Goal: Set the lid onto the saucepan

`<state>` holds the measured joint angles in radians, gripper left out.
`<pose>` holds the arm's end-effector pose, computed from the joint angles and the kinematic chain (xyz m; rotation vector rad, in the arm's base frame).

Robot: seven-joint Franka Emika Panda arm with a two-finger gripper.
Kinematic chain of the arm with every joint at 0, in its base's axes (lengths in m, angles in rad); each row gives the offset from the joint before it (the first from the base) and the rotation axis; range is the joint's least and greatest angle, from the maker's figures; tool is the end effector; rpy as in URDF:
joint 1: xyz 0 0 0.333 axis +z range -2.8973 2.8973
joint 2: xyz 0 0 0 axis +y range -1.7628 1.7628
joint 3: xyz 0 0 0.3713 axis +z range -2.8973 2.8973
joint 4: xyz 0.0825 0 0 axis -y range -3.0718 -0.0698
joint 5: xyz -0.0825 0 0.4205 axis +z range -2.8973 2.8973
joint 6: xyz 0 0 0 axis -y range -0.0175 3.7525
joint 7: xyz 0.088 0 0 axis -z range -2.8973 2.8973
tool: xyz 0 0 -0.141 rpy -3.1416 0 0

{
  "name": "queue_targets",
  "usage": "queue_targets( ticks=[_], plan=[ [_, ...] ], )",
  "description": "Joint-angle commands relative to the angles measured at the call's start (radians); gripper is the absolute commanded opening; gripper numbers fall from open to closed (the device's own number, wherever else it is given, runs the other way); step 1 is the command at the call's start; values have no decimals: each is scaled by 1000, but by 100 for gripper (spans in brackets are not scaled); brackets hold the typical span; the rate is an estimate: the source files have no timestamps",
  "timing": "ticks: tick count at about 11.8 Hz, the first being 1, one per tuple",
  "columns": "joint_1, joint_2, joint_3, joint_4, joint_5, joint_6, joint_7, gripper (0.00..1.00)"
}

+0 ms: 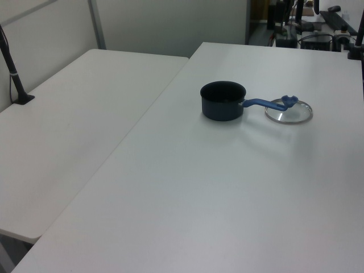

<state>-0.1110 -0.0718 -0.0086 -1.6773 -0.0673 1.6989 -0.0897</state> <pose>0.5743 -0.0779 0.6452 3.0627 -0.0374 0.1317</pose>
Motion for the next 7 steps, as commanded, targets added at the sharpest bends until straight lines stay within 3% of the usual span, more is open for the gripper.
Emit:
queue_targets(
  ticks=[1,7],
  plan=[
    [20,-13,-24,-2,32,-10,-13,100],
    [19,-14,-25,-2,32,-18,-12,100]
  ],
)
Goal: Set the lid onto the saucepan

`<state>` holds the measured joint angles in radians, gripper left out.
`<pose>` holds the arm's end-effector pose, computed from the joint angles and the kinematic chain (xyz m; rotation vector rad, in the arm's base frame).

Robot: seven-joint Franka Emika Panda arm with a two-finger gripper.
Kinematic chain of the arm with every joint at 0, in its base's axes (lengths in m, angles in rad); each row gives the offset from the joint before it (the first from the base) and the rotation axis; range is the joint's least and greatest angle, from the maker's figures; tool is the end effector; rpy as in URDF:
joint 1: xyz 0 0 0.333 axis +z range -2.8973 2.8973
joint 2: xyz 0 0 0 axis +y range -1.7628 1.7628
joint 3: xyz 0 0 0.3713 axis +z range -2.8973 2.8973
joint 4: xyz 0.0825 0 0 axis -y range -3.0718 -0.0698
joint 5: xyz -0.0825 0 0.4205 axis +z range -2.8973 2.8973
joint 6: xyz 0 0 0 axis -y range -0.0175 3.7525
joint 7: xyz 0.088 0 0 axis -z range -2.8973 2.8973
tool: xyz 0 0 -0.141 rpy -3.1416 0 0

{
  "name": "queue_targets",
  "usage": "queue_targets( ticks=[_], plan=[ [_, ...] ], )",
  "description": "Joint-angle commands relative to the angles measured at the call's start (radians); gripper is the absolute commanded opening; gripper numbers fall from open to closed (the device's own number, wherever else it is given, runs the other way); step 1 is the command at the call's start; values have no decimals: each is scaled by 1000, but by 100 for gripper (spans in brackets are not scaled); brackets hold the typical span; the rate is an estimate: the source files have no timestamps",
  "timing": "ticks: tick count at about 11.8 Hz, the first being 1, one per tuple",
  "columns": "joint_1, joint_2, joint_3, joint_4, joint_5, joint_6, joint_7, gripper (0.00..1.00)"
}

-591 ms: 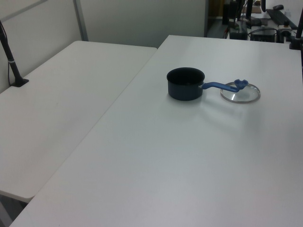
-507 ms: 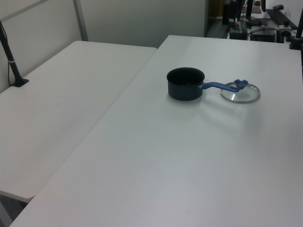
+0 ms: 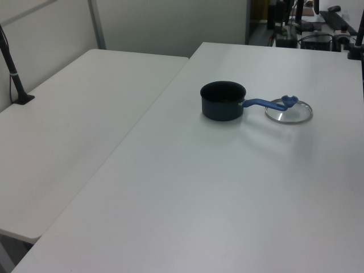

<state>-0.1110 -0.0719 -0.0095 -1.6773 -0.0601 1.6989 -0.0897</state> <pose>0.5744 -0.0775 0.6452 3.0697 -0.0398 0.1333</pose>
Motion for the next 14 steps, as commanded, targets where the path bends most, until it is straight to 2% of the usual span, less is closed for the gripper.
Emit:
queue_targets(
  ticks=[1,2,5,6,8,12,14],
  plan=[
    [13,-16,-35,-2,26,-19,-19,100],
    [17,-17,-76,-1,31,-24,-31,100],
    [-4,-11,-90,-21,-7,-44,-264,100],
    [-15,-14,-90,-72,-61,-42,-257,100],
    [-58,-20,-105,-178,-70,-25,-211,100],
    [-75,-8,-110,-491,-67,356,-170,100],
    [-67,35,-104,-554,-66,424,-167,100]
  ],
)
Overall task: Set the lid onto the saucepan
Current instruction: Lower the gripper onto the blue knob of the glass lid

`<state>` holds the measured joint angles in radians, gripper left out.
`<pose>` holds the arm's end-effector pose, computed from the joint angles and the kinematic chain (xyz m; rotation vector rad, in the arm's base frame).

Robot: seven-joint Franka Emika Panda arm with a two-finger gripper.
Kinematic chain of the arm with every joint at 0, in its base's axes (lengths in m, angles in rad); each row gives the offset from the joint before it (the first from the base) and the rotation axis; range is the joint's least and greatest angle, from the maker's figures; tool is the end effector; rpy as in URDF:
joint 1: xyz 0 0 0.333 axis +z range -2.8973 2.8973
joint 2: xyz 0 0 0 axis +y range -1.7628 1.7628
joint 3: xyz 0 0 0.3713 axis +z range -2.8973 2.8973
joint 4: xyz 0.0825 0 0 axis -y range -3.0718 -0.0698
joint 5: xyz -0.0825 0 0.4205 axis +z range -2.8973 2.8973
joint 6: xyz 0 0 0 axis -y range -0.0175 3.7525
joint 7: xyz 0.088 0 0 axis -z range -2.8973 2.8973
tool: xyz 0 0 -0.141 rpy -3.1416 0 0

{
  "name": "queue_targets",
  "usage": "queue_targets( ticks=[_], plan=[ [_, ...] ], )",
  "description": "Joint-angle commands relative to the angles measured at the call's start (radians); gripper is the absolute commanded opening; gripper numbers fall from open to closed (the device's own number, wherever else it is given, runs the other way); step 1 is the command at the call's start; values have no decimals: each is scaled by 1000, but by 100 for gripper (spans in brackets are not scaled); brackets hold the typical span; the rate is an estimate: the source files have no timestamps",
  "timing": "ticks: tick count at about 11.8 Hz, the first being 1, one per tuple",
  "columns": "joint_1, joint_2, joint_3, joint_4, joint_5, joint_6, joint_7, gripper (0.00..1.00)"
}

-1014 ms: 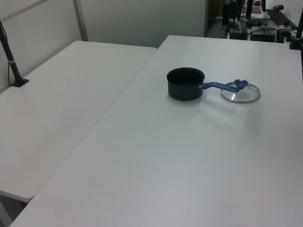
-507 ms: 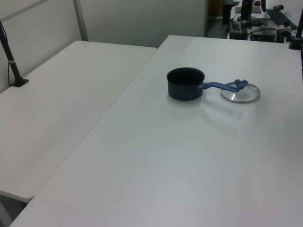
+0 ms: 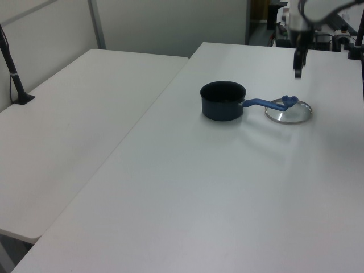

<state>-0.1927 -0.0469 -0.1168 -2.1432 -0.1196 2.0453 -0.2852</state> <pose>0.5218 -0.1780 0.4232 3.0587 0.0511 -0.1194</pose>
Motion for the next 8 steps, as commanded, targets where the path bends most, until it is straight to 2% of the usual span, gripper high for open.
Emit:
queue_targets(
  ticks=[1,3,8],
  plan=[
    [13,34,3,-89,0,91,29,100],
    [12,59,5,-87,58,150,61,100],
    [16,113,52,-80,72,214,141,100]
  ],
)
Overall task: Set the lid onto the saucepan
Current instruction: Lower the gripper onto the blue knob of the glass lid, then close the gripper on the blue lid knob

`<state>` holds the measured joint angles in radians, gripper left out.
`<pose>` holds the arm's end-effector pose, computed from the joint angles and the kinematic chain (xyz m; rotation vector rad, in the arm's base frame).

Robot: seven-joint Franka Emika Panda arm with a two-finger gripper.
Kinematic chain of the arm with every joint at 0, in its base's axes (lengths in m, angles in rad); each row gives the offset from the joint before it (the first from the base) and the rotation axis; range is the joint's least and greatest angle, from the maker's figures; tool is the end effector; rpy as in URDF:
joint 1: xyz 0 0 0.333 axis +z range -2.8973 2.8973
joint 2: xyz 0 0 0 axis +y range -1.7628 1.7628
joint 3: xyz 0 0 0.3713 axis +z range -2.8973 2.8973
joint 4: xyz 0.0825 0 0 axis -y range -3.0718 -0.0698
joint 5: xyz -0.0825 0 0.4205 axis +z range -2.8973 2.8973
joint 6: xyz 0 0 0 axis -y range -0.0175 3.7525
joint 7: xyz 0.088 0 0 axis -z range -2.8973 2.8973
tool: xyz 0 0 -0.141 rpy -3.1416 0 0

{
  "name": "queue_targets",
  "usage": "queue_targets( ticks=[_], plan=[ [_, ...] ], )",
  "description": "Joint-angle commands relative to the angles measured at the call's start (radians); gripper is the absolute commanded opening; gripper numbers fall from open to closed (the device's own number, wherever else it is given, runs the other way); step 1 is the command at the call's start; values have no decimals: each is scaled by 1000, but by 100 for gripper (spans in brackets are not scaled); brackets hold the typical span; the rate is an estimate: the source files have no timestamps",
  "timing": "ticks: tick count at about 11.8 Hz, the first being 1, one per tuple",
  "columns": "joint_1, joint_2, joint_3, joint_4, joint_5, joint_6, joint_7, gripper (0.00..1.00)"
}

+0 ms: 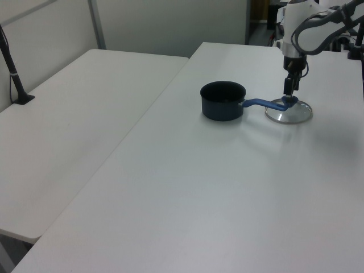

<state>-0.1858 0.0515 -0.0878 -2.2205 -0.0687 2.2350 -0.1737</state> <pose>0.5370 -0.1546 0.3474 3.0912 -0.0874 -0.0755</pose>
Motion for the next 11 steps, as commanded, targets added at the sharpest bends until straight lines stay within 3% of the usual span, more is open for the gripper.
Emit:
queue_targets(
  ticks=[1,3,4,6,7,9,11],
  plan=[
    [8,18,34,-2,21,25,43,100],
    [8,40,46,-2,20,31,49,100],
    [8,53,51,4,20,46,49,92],
    [2,54,51,12,21,45,69,57],
    [2,50,51,19,21,38,85,46],
    [2,38,51,33,21,29,72,38],
    [2,18,51,59,20,-53,62,37]
  ],
)
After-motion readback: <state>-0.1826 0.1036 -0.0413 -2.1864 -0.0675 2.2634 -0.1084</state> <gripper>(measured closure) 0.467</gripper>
